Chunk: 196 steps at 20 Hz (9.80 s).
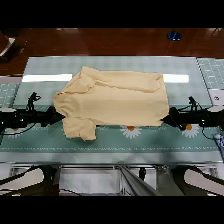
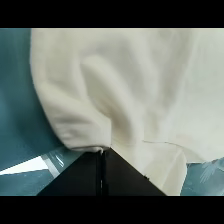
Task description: Fold the shirts.
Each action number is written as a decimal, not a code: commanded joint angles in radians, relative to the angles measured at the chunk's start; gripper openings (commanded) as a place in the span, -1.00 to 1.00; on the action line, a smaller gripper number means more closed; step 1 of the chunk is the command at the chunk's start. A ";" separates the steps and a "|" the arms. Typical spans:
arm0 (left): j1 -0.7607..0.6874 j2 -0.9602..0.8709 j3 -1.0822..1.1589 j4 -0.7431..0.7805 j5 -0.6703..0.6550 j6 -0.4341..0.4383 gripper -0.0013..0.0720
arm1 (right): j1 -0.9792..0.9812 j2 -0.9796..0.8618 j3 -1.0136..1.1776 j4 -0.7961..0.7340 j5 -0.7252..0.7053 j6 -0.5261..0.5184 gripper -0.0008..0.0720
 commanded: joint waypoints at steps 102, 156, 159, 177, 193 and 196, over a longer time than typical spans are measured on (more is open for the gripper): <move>0.078 0.282 -0.066 0.380 -0.283 -0.319 0.42 | -0.036 0.409 0.028 -0.053 0.060 -0.037 0.15; -0.209 0.000 0.401 0.192 -0.039 -0.339 -0.92 | -0.082 0.004 0.388 0.048 0.221 -0.148 -0.92; -0.224 -0.139 0.552 0.186 -0.039 -0.369 -0.92 | -0.018 -0.125 0.529 0.036 0.167 -0.082 -0.92; -0.124 -0.441 0.958 0.371 -0.257 -0.448 0.42 | -0.069 -0.495 0.902 0.006 0.208 0.034 0.14; -0.379 0.027 0.403 0.264 0.210 -0.349 0.42 | 0.106 -0.582 0.837 0.007 0.201 0.047 -0.58; -0.406 0.027 0.405 0.245 0.221 -0.345 -0.91 | 0.086 -0.511 0.837 0.006 0.268 0.019 -0.92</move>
